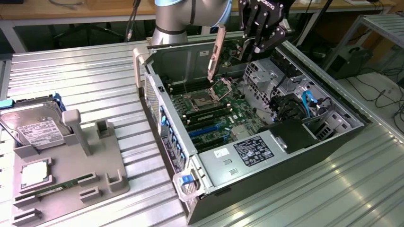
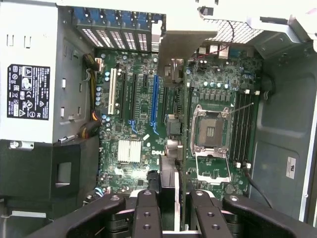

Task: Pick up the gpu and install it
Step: 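Insert the gpu into the slot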

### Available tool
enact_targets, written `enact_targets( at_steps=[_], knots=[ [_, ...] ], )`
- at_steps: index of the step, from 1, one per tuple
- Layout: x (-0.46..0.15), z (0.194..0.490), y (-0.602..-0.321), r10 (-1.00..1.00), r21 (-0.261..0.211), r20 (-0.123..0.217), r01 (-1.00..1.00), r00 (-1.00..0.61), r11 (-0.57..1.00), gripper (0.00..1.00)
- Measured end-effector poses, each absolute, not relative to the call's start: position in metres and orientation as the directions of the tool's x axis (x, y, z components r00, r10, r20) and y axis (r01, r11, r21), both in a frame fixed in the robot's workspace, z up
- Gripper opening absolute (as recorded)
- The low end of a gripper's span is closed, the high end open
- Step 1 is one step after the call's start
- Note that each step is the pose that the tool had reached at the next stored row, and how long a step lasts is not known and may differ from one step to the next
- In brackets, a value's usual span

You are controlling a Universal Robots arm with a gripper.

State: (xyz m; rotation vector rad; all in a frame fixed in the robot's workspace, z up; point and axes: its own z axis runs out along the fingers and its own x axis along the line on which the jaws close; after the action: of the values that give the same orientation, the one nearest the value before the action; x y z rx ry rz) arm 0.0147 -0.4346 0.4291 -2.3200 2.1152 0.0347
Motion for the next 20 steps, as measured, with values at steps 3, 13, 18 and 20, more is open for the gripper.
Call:
enact_targets(
  at_steps=[3,13,18,20],
  knots=[
    [0.0147,0.4283,-0.4346,-0.994,0.014,-0.018,-0.994,0.109,-0.109,0.28],
    [0.0147,0.4248,-0.4346,-0.986,0.013,-0.018,-0.986,0.164,-0.164,0.28],
    [0.0147,0.4217,-0.4346,-0.982,0.013,-0.018,-0.982,0.188,-0.188,0.28],
    [0.0147,0.4204,-0.4346,-0.981,0.014,-0.018,-0.981,0.195,-0.196,0.28]
  ],
)
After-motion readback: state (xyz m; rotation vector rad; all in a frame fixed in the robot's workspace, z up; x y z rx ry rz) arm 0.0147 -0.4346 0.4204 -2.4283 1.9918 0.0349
